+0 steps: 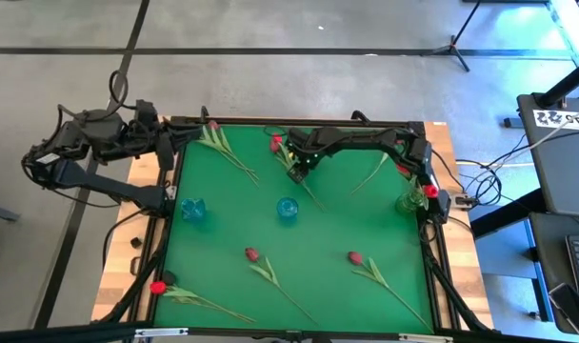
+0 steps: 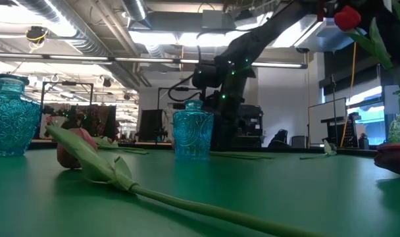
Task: Sort flowers into vase by color
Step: Put the pink flower into the green flower vase
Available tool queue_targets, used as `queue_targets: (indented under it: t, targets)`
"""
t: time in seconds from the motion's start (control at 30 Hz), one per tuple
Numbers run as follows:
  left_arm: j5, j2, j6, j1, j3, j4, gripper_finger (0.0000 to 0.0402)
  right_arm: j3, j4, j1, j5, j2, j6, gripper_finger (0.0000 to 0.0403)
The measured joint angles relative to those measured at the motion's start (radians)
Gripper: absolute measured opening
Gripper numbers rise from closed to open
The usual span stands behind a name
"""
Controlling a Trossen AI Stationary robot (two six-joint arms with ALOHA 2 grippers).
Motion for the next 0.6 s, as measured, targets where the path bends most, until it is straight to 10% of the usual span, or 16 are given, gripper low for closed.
queue_targets:
  t: [0.6]
  targets:
    - [0.037, -0.021, -0.003, 0.000, 0.000, -0.002, 0.0094, 0.041, 0.005, 0.012, -0.001, 0.040, 0.002, 0.0170]
